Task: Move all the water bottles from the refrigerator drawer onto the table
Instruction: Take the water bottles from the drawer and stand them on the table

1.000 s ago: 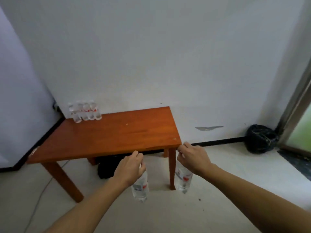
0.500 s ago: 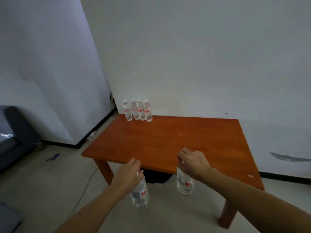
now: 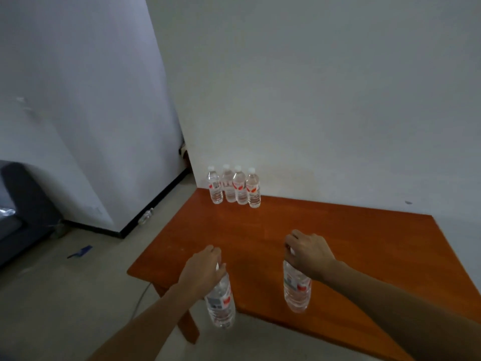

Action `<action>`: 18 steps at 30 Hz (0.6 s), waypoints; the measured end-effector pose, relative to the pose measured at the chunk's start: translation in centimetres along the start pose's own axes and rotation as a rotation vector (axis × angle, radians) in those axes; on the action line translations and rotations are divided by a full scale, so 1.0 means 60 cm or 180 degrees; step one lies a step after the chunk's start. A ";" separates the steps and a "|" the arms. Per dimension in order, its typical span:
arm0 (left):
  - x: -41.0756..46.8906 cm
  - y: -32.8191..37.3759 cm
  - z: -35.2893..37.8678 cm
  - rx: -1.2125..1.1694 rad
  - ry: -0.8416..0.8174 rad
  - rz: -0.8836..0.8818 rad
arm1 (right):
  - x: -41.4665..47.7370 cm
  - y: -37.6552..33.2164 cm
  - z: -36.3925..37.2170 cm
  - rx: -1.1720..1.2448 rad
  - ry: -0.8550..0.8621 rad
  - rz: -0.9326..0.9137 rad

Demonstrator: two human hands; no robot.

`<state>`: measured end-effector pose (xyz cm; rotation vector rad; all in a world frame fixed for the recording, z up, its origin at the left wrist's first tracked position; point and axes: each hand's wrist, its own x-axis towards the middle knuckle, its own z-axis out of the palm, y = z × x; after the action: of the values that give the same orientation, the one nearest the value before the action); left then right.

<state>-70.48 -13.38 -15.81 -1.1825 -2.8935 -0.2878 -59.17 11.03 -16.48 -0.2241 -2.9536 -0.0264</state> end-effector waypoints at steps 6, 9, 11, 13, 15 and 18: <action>0.173 -0.138 0.004 -0.0079 -0.0046 0.0305 | 0.182 -0.011 0.044 -0.0129 -0.0138 0.0405; 0.262 -0.198 -0.008 -0.0048 0.0025 0.0467 | 0.260 -0.014 0.060 -0.0185 -0.0142 0.0737; 0.315 -0.231 -0.012 0.0001 0.0062 0.0515 | 0.301 -0.014 0.066 -0.0118 -0.0113 0.0932; 0.364 -0.260 -0.006 0.0057 0.0058 0.0516 | 0.341 -0.008 0.079 -0.0047 -0.0094 0.1046; 0.412 -0.286 0.004 0.0055 0.0061 0.0515 | 0.384 -0.002 0.091 0.0008 -0.0093 0.1067; 0.482 -0.316 0.019 0.0039 0.0047 0.0468 | 0.446 0.014 0.120 0.0077 -0.0090 0.1099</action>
<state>-104.32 -6.36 -18.07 -1.3759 -2.7725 -0.2749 -86.33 16.05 -18.75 -0.7306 -2.8968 0.0589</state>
